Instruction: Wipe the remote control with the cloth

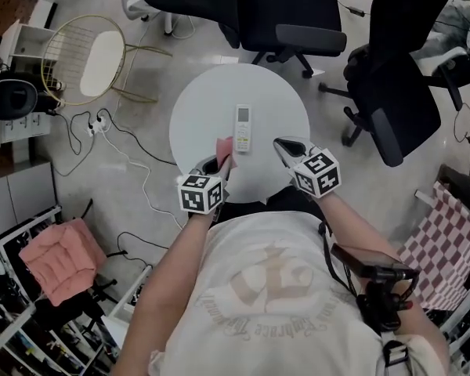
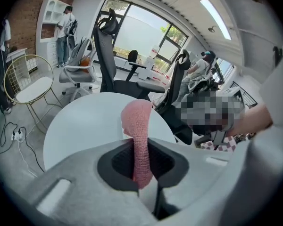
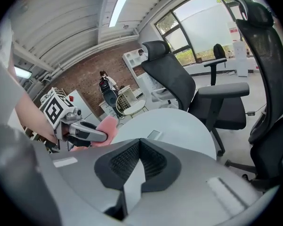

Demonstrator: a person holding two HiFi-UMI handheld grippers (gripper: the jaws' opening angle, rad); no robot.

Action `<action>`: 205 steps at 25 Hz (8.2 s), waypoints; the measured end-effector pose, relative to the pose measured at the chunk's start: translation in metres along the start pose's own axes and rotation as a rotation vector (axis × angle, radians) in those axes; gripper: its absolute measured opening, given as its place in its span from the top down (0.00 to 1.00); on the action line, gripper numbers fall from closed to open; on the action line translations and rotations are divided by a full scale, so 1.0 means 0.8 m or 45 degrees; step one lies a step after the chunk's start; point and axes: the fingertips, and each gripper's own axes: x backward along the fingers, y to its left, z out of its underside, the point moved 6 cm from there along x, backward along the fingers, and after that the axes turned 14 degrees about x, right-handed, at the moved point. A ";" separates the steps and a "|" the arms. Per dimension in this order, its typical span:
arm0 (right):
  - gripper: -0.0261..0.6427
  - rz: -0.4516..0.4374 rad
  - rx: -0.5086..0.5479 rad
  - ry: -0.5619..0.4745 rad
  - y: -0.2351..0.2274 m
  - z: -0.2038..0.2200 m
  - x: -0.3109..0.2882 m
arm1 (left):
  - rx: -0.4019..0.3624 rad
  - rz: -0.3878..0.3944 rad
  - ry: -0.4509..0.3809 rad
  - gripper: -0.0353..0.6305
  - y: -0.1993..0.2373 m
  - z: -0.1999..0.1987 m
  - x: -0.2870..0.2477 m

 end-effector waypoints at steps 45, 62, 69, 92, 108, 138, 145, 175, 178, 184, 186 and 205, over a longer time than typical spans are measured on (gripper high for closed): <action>0.95 0.164 -0.374 -0.029 -0.003 0.060 -0.056 | -1.427 0.032 0.924 0.90 0.010 -0.127 -0.213; 0.95 0.140 -0.381 -0.027 -0.001 0.060 -0.060 | -1.525 0.126 1.072 0.90 0.021 -0.046 -0.149; 0.95 0.126 -0.391 -0.015 0.004 0.066 -0.063 | -1.515 0.174 1.114 0.90 0.023 -0.014 -0.134; 0.95 0.129 -0.403 -0.015 0.005 0.073 -0.063 | -1.549 0.102 1.037 0.90 0.019 -0.004 -0.136; 0.95 0.122 -0.418 -0.003 0.008 0.080 -0.062 | -1.499 0.229 1.103 0.90 0.002 0.070 -0.107; 0.54 0.310 0.332 0.554 0.084 0.104 -0.147 | -1.037 0.077 0.801 0.90 0.046 0.007 -0.078; 0.60 0.255 0.454 0.595 0.076 0.094 -0.155 | -0.997 0.101 0.778 0.90 0.063 -0.004 -0.071; 0.62 0.059 0.582 0.518 0.053 0.112 -0.126 | -0.777 0.087 1.059 0.91 0.022 0.007 -0.144; 0.62 0.057 0.580 0.522 0.049 0.113 -0.123 | -0.707 0.053 0.988 0.91 0.037 -0.008 -0.144; 0.62 0.063 0.562 0.520 0.043 0.113 -0.119 | -0.467 -0.020 0.874 0.91 0.075 -0.048 -0.147; 0.62 0.062 0.555 0.519 0.043 0.113 -0.118 | -0.447 -0.050 0.852 0.91 0.084 -0.059 -0.148; 0.63 0.071 0.481 0.513 0.037 0.113 -0.115 | -0.576 -0.035 0.796 0.91 0.029 -0.051 -0.166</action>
